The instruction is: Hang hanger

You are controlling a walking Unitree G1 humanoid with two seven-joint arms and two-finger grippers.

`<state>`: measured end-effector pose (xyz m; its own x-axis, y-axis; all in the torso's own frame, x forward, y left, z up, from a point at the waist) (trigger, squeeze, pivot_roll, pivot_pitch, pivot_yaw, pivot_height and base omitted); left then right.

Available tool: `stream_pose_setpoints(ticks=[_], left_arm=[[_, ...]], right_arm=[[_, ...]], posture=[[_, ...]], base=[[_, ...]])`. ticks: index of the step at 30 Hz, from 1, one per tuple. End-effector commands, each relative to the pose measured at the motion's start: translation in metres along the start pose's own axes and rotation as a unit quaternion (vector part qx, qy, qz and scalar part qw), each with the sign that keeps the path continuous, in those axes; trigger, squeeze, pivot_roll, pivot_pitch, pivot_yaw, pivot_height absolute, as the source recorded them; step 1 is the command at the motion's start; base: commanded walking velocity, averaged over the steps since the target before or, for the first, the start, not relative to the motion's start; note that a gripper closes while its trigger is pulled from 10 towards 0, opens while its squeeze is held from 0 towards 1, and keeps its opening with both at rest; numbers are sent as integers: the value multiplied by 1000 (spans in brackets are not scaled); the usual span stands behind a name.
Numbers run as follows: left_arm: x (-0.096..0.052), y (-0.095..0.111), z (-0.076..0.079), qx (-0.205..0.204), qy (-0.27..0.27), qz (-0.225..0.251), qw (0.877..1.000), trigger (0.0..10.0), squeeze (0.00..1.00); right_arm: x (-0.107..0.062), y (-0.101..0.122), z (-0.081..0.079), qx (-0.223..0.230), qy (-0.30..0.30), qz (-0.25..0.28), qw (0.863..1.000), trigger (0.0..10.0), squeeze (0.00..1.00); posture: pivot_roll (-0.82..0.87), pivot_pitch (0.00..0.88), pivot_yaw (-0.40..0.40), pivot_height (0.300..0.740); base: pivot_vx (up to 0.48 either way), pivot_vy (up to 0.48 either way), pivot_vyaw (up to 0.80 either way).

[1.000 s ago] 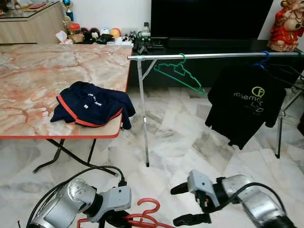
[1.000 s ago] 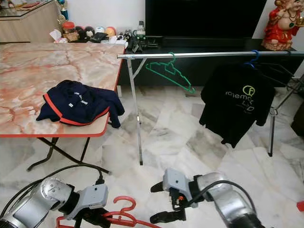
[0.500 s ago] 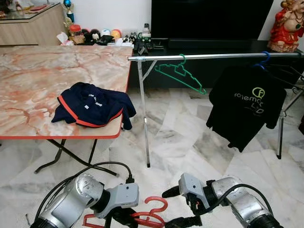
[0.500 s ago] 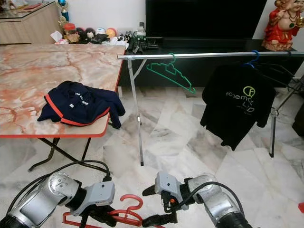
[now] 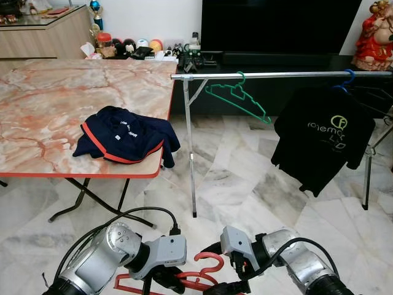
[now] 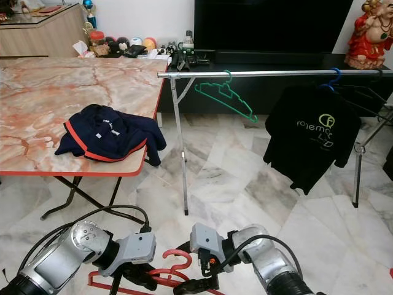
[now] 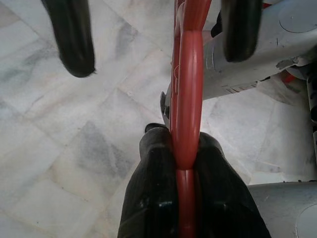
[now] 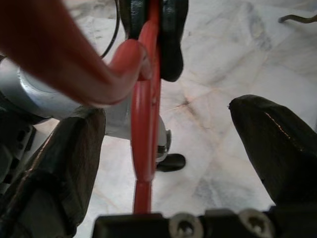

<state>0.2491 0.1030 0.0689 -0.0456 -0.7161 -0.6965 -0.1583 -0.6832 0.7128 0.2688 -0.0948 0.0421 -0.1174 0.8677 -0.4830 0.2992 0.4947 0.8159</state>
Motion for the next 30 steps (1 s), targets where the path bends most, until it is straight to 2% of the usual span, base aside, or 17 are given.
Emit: stream_pose_setpoints(ticks=[1, 3, 4, 5, 6, 9, 30], left_arm=[[0, 3, -4, 6, 2, -3, 1000, 10000, 0], [0, 4, -5, 6, 3, -1, 1000, 10000, 0], [0, 5, -5, 6, 4, 0, 1000, 10000, 0], [0, 5, -5, 6, 4, 2, 1000, 10000, 0], [1, 6, -5, 6, 4, 3, 1000, 10000, 0], [1, 6, -6, 5, 4, 4, 1000, 10000, 0], [1, 9, -8, 1, 9, 9, 1000, 10000, 0]], right_arm=[[-3, 2, 3, 4, -2, 2, 1000, 10000, 0], [-4, -1, 3, 14, 0, -2, 1000, 10000, 0], [-5, -4, 2, 21, 8, -8, 1000, 8314, 0], [-7, -10, 3, 21, 5, -28, 999, 2353, 0], [-7, -14, 4, 18, -3, -43, 999, 0, 0], [-7, -18, 6, 16, -10, -54, 998, 0, 0], [-6, -17, 12, 23, -29, -42, 998, 0, 0]], posture=[[69, 0, -16, 740], [68, 0, -19, 740], [68, 0, -19, 740], [69, 8, -22, 740], [69, 8, -22, 740], [76, 14, -26, 740], [83, 39, -31, 740]], base=[[0, 0, 0], [0, 0, 0], [0, 0, 0], [0, 0, 0], [0, 0, 0], [0, 0, 0], [0, 0, 0]])
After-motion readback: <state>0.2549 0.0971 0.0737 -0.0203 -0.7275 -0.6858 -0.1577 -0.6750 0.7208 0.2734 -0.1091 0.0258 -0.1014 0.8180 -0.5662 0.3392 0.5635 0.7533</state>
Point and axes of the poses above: a point about 5 cm out from each wrist's last joint towards the gripper, its own x axis pointing out of the wrist towards the gripper, its own y axis along the axis of the wrist's last joint, z = x × y, the point moved 2 cm from there along x, pointing out of the wrist towards the gripper, and after that the axes turned 9 degrees about x, right-handed, at the moved point
